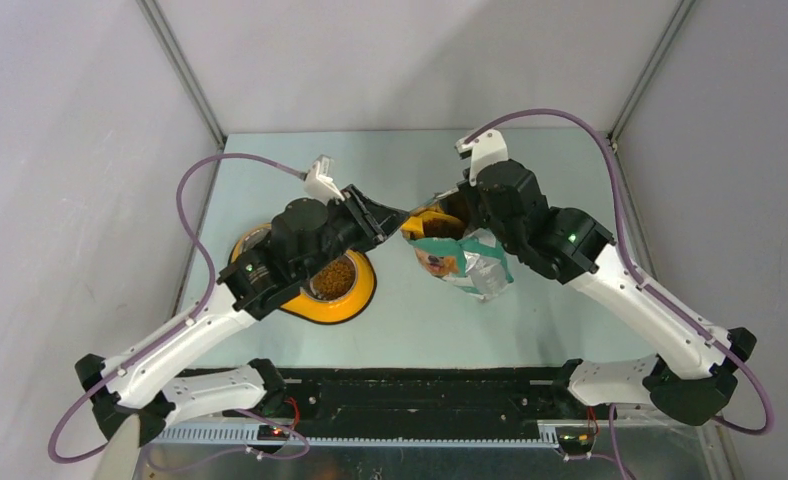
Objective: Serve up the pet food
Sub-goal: Collect the pet food from the pet food bag.
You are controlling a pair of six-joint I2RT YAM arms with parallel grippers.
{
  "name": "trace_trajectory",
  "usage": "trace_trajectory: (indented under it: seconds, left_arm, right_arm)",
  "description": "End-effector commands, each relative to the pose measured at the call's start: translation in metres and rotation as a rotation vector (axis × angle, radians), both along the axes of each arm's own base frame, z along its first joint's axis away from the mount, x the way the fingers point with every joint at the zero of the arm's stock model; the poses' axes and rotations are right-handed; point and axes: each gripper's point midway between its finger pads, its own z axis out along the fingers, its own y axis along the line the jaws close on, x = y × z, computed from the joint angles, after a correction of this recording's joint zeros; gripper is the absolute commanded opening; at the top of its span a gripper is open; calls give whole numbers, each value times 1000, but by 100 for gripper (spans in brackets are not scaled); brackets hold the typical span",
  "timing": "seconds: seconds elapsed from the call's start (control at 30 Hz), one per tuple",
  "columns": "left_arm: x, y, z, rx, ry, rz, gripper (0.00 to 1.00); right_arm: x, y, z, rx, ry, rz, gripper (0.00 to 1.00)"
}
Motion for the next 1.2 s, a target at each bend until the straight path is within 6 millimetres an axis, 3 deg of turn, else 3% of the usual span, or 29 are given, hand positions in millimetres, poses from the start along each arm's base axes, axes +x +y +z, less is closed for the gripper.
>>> trace_trajectory:
  seconds: [0.0, 0.37, 0.67, 1.17]
  left_arm:
    - [17, 18, 32, -82, -77, 119, 0]
    - [7, 7, 36, -209, -101, 49, 0]
    - [-8, 29, 40, -365, -133, 75, 0]
    - [-26, 48, 53, -517, -169, 64, 0]
  right_arm:
    - [-14, -9, 82, 90, -183, 14, 0]
    - [-5, -24, 98, 78, -222, -162, 0]
    - [-7, -33, 103, 150, -261, -211, 0]
    - [-10, -39, 107, 211, -273, -241, 0]
